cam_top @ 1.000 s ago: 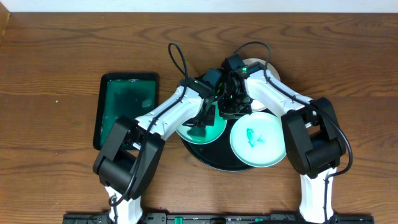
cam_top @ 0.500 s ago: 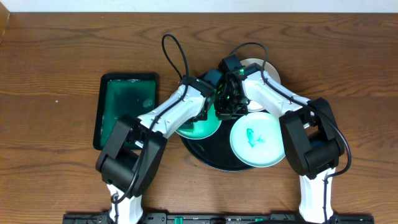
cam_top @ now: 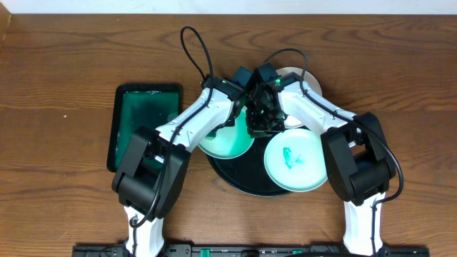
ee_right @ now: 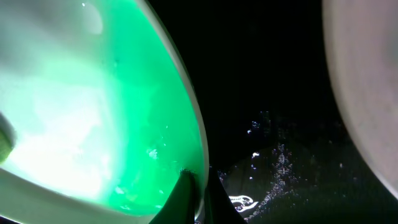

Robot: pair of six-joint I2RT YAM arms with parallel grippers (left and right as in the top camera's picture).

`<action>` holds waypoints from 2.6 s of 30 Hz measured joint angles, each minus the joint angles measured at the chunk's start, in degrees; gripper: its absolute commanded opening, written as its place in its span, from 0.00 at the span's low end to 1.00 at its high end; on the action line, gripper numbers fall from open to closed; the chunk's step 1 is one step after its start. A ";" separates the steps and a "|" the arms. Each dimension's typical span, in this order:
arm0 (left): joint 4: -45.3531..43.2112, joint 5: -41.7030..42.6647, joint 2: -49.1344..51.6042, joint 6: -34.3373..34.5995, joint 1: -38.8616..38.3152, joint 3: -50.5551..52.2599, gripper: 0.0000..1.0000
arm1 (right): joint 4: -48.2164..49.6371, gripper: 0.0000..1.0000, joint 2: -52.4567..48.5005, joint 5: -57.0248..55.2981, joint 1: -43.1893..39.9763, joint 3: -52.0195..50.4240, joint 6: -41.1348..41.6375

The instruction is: Clean dirty plates on tray and stack at the side

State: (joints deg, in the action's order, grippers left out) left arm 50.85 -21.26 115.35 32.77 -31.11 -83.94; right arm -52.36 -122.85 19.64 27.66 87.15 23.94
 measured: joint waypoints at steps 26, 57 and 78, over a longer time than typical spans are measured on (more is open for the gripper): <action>-7.32 38.47 0.17 -8.20 1.95 -0.26 0.07 | -1.09 0.01 0.00 -1.38 -0.11 0.00 -0.28; 10.88 17.29 -14.91 -9.05 27.12 -1.31 0.07 | -2.36 0.01 3.82 -12.24 -0.11 -1.25 -3.67; 10.86 19.43 -6.99 -10.36 27.80 -1.27 0.07 | -2.45 0.01 17.66 -32.37 0.55 -1.38 -8.57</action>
State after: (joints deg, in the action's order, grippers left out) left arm 61.71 -1.83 108.36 22.41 -3.31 -85.21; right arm -54.81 -105.19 -12.73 28.21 85.78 15.38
